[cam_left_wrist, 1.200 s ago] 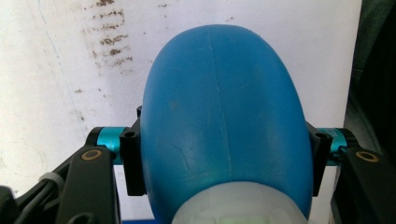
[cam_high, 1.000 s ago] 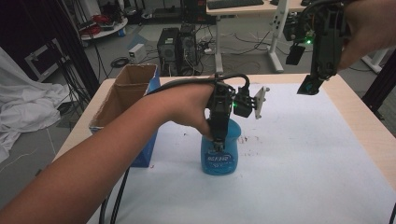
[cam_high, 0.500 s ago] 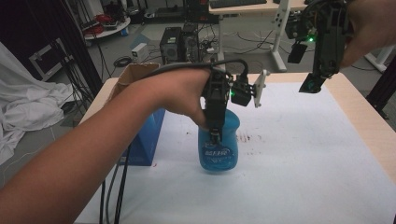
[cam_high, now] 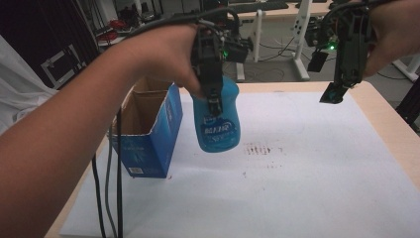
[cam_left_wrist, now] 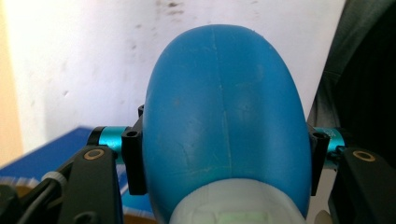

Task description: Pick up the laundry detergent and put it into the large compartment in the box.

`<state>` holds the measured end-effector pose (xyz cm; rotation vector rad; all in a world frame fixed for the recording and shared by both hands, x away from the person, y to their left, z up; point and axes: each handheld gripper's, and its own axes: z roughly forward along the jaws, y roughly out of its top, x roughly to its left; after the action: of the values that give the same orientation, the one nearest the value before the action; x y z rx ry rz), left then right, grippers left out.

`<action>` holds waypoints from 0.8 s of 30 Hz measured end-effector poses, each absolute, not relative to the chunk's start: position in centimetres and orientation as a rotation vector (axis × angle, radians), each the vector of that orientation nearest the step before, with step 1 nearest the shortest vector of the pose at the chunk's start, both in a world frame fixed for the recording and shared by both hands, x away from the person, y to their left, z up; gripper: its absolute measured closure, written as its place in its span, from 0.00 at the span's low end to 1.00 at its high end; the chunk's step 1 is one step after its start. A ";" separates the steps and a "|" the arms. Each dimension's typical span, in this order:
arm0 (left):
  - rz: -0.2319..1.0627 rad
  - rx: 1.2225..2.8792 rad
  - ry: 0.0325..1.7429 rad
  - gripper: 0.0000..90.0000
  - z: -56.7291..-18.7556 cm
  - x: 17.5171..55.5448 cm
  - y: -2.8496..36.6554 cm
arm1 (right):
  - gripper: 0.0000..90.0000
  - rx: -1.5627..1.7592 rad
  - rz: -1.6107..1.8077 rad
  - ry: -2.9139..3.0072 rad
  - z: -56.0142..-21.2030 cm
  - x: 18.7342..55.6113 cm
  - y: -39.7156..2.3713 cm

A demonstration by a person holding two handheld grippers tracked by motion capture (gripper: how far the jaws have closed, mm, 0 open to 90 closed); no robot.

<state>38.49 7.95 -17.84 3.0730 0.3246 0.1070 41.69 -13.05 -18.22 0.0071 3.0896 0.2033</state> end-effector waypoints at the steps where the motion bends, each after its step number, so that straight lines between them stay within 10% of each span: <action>1: 0.117 3.070 0.345 0.42 -17.5 38.6 8.3 | 0.01 0.006 0.208 3.089 -18.2 41.7 -13.0; 24: 0.163 2.951 0.911 0.42 -11.2 40.5 17.9 | 0.01 -0.004 0.223 3.088 -18.0 41.9 -12.4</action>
<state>40.55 17.91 -11.17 2.9509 0.9107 0.1628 41.88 -12.37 -17.96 -0.0041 3.0880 0.2234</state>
